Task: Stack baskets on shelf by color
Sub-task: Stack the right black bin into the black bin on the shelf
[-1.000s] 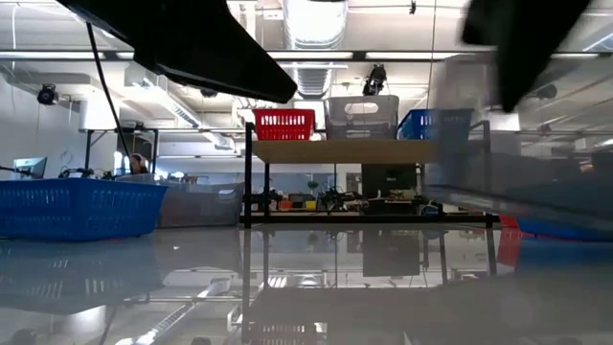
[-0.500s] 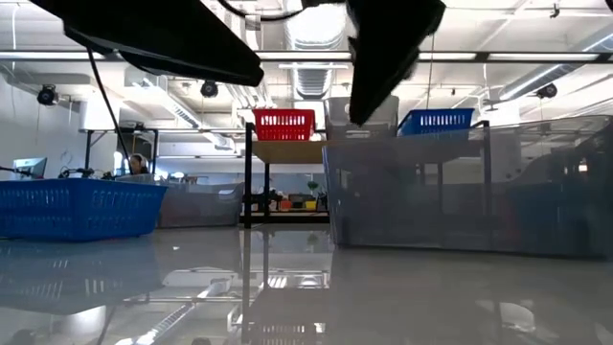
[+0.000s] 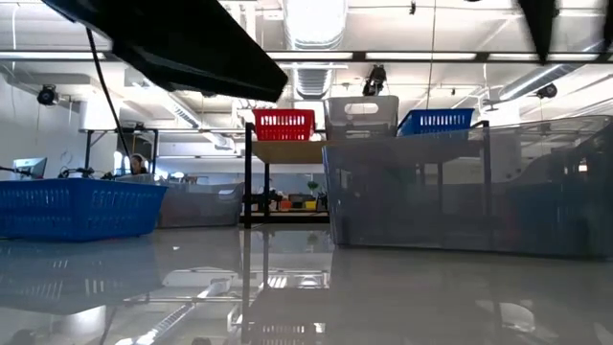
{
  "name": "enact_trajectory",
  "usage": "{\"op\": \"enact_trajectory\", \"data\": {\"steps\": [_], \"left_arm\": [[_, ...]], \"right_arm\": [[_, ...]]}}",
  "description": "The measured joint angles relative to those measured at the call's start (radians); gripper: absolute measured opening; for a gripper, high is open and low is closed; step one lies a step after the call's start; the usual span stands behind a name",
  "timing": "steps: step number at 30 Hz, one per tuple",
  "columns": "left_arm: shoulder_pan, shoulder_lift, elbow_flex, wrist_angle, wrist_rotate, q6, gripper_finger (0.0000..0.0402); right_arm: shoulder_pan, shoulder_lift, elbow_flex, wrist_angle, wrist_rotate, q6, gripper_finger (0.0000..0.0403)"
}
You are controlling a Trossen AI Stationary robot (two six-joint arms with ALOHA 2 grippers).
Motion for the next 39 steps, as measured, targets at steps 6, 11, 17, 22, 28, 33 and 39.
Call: {"op": "enact_trajectory", "data": {"steps": [6,11,17,22,28,33,39], "left_arm": [[0.033,0.066,0.006,0.063,0.008,0.007,0.0132],[0.038,0.128,0.006,0.112,0.020,0.006,0.0132],[0.038,0.138,0.007,0.120,0.022,0.006,0.0132],[0.010,0.081,0.012,0.121,0.022,0.031,0.0132],[-0.046,0.006,0.011,0.113,-0.004,0.068,0.0132],[-0.073,-0.010,0.012,0.112,-0.027,0.089,0.0132],[-0.075,-0.010,0.003,0.111,-0.028,0.082,0.0132]], "right_arm": [[0.051,-0.009,-0.132,0.038,0.134,-0.034,0.0124],[0.055,-0.010,-0.223,0.095,0.064,-0.046,0.0110],[0.053,-0.015,-0.297,0.230,0.032,-0.035,0.0087],[0.042,-0.010,-0.299,0.431,0.021,-0.024,0.0032],[0.009,-0.008,-0.278,0.596,0.021,0.076,0.0009],[-0.058,-0.006,-0.266,0.697,0.030,0.153,0.0009],[-0.132,0.022,-0.269,0.783,0.020,0.122,0.0030]]}}
